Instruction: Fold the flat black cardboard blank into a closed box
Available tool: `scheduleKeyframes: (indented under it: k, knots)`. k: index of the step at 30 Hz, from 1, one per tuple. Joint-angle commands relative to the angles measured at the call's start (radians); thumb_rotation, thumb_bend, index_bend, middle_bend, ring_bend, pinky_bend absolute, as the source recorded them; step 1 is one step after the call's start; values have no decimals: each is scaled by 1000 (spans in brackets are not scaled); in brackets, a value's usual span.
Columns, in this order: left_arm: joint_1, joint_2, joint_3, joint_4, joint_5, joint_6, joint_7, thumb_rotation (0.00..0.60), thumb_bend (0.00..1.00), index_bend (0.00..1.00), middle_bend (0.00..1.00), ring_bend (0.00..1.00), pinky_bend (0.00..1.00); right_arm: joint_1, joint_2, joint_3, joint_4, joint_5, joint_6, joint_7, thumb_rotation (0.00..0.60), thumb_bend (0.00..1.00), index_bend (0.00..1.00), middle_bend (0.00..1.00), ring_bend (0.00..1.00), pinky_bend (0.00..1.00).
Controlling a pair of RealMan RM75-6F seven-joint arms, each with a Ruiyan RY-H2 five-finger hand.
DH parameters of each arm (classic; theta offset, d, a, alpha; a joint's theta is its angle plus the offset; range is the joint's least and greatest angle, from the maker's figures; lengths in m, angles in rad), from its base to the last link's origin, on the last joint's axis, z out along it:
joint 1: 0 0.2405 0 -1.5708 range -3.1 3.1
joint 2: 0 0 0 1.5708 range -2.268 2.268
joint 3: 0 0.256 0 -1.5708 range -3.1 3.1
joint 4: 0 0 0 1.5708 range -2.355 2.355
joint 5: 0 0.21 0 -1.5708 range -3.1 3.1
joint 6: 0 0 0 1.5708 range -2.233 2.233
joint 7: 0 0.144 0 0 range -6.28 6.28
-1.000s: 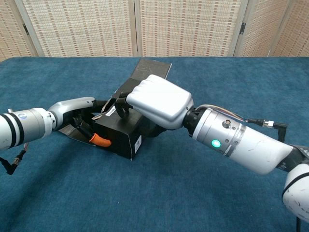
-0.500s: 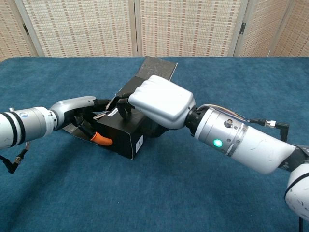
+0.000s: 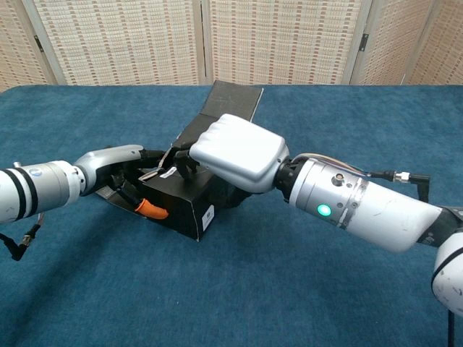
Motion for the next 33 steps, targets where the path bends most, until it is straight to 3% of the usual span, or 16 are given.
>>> scheduleKeyframes:
  k: [1,19,33]
  knots:
    - [2,1,0,-3,5,0,-4,600,191,218,260,571,549,4,19,-5,-26,0,-20,-9,600,184,433,374,717,1000]
    - [5,15,8,-36,43,0,-28,600,191,134,218,555,540,14,71,-10,-116,-10,-58,-36,600,178,433,361,712,1000]
    - [8,-14,5,-2,27,15,-19,600,193,346,348,556,544,10,92,9,-134,5,-68,-65,600,178,422,359,711,1000]
